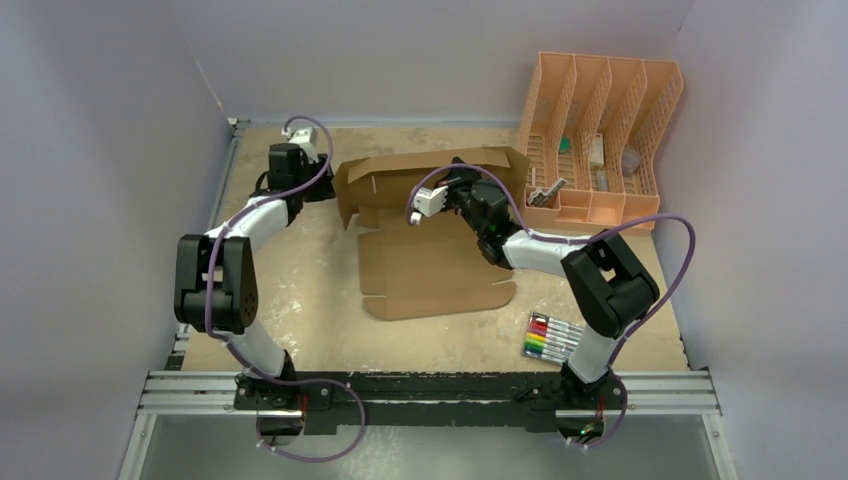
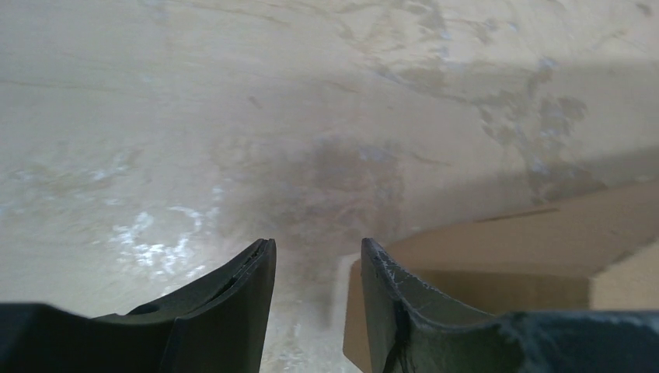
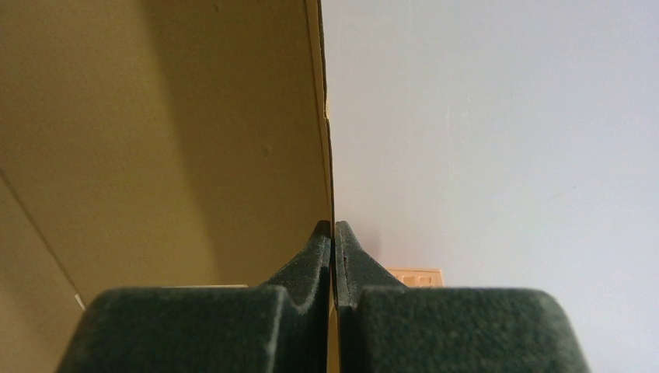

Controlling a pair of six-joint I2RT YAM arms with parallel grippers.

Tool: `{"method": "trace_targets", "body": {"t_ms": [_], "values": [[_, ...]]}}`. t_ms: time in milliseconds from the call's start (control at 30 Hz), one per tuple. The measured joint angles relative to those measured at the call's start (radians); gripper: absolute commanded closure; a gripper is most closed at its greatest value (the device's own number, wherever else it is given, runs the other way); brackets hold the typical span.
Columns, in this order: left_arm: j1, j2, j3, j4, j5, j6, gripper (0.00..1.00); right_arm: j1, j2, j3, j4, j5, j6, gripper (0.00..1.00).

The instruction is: Fold the paper box

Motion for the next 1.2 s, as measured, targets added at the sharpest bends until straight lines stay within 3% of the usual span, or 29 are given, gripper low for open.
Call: {"method": "trace_targets", "body": {"t_ms": [233,867,1200], "values": [[-0.032,-0.001,0.000,-0.012,0.105,0.004,0.59,-0.001,0.000,0.000,0.000,0.004,0.000,1.00],[-0.080,-0.081,-0.001,-0.131,0.192,0.069,0.64,-0.015,0.000,0.000,0.008,0.057,-0.008,1.00],[-0.188,-0.096,-0.001,-0.230,0.158,0.134,0.66,-0.015,0.000,-0.003,0.012,0.013,-0.052,1.00]]}}
